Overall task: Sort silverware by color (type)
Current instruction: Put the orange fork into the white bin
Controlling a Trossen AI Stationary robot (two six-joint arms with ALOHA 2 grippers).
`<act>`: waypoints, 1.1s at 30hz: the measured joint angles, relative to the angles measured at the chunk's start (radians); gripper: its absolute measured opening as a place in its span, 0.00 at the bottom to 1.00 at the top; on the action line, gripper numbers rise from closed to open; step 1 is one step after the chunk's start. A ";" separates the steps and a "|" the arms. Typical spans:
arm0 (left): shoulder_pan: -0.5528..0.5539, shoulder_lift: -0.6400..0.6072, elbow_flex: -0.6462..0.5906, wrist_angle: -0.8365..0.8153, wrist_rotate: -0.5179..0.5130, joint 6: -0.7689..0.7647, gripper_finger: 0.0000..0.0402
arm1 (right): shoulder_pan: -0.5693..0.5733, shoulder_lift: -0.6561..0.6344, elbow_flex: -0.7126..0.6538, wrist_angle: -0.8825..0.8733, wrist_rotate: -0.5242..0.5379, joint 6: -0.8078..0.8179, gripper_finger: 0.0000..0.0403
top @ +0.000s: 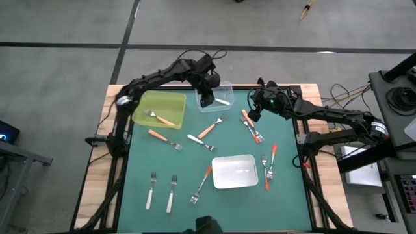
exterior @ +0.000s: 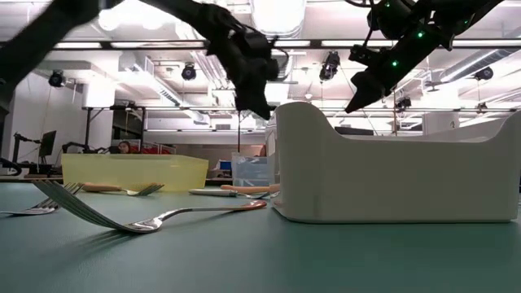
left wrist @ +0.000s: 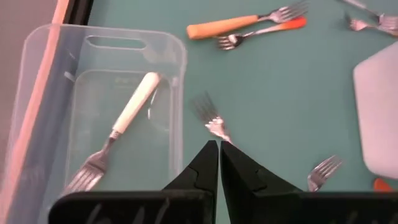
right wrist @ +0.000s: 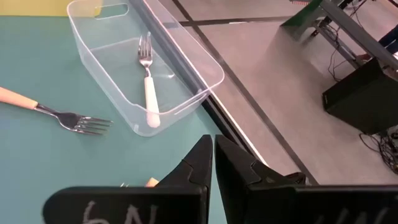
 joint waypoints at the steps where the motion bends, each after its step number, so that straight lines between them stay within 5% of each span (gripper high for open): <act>1: -0.007 -0.042 -0.068 0.052 -0.016 -0.019 0.00 | 0.000 0.000 0.000 0.000 0.000 0.005 0.03; 8: -0.064 -0.320 -0.491 0.330 -0.178 -0.169 0.00 | 0.000 0.000 0.000 0.036 -0.012 0.062 0.03; 15: -0.109 -0.525 -0.743 0.421 -0.240 -0.244 0.00 | 0.001 0.000 0.000 0.051 -0.143 0.223 0.03; 23: -0.132 -0.675 -0.871 0.328 -0.246 -0.244 0.00 | 0.023 0.000 0.002 -0.065 -0.394 0.450 0.03; 33: -0.177 -0.751 -0.962 0.360 -0.249 -0.259 0.00 | 0.146 0.001 0.095 -0.428 -0.407 0.732 0.03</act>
